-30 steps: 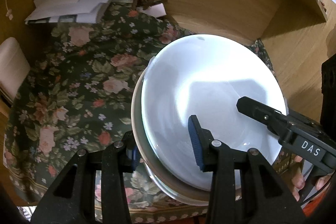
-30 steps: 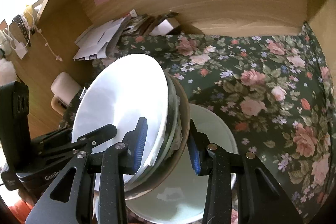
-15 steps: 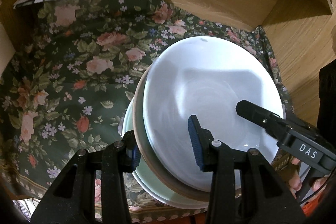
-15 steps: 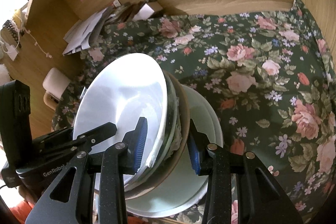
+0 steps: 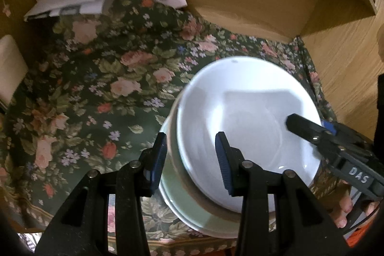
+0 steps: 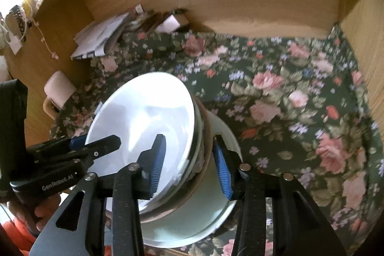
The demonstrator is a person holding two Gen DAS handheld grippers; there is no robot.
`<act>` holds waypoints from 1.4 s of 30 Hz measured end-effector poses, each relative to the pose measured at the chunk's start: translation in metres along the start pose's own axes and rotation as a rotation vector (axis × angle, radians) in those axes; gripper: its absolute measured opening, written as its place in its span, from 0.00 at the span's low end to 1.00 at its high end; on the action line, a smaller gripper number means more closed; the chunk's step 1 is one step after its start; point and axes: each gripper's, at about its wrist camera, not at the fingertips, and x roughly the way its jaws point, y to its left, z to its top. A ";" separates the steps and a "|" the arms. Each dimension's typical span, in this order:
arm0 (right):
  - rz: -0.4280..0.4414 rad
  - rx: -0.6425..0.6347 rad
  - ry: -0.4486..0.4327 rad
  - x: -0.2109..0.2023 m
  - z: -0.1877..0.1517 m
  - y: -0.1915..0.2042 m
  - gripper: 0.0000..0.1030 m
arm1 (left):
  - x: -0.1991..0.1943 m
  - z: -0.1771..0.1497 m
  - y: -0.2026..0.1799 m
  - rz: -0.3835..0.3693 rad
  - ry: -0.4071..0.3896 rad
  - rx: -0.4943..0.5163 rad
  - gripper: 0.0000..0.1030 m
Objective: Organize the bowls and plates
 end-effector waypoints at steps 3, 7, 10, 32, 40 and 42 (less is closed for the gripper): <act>-0.001 -0.003 -0.053 -0.017 0.004 0.003 0.39 | -0.015 0.004 0.001 -0.007 -0.043 0.006 0.40; -0.008 -0.030 -0.143 -0.044 0.009 0.015 0.41 | -0.044 0.010 -0.001 -0.019 -0.126 0.002 0.42; -0.024 -0.067 -0.222 -0.067 0.011 0.028 0.47 | -0.071 0.014 -0.003 -0.024 -0.211 0.007 0.45; -0.071 -0.205 -0.587 -0.159 -0.015 0.075 1.00 | -0.190 -0.030 -0.031 0.067 -0.716 0.134 0.90; -0.059 -0.218 -0.590 -0.162 -0.024 0.082 1.00 | -0.190 -0.035 -0.031 0.060 -0.729 0.142 0.94; -0.057 -0.214 -0.592 -0.162 -0.024 0.081 1.00 | -0.189 -0.035 -0.032 0.058 -0.730 0.145 0.94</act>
